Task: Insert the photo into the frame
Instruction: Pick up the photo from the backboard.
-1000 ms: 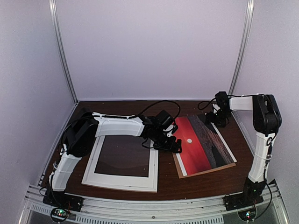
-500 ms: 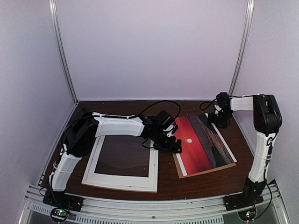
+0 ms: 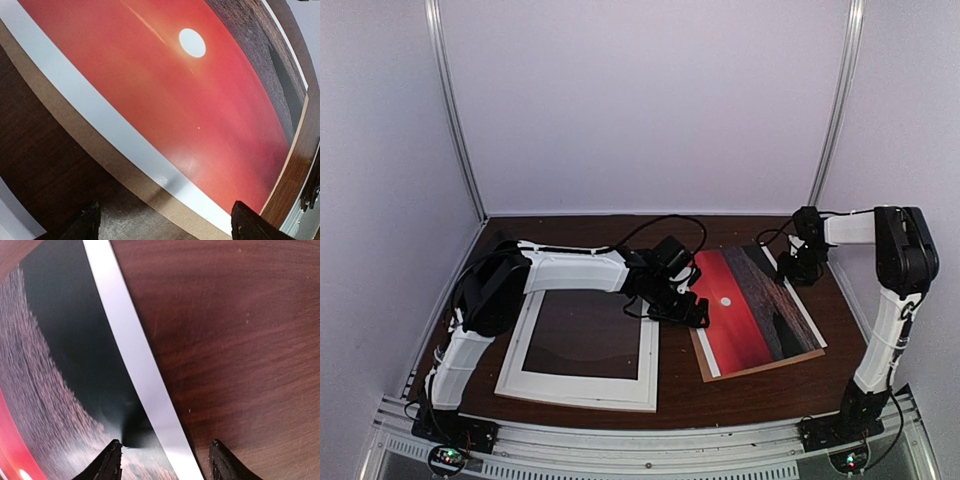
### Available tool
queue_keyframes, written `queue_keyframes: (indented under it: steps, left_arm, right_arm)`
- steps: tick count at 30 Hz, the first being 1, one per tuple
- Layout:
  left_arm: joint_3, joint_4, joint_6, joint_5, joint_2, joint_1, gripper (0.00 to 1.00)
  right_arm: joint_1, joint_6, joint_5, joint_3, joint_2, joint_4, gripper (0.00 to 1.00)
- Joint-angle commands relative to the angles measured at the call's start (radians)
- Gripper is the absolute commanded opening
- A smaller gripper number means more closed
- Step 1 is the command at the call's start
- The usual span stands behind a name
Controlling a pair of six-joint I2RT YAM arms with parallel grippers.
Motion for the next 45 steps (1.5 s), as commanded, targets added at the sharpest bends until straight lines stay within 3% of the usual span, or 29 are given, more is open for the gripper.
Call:
queue_keyframes:
  steps: [1,12,29,45]
  left_arm:
    - [-0.024,-0.079,0.008,-0.023,0.027,0.019,0.91]
    - [-0.051,0.014,0.010,0.040,-0.029,0.007,0.89]
    - [-0.019,0.161,-0.033,0.163,0.019,-0.019,0.87]
    - [0.040,0.057,-0.062,0.123,0.088,-0.020,0.86]
  right_arm:
    - [-0.005,0.006,-0.022,-0.047,-0.021,-0.100,0.56]
    - [-0.012,0.010,-0.014,-0.075,-0.038,-0.102,0.59]
    - [-0.017,0.003,-0.044,-0.081,-0.035,-0.105,0.58]
    - [-0.017,0.005,-0.083,-0.100,-0.046,-0.112,0.57]
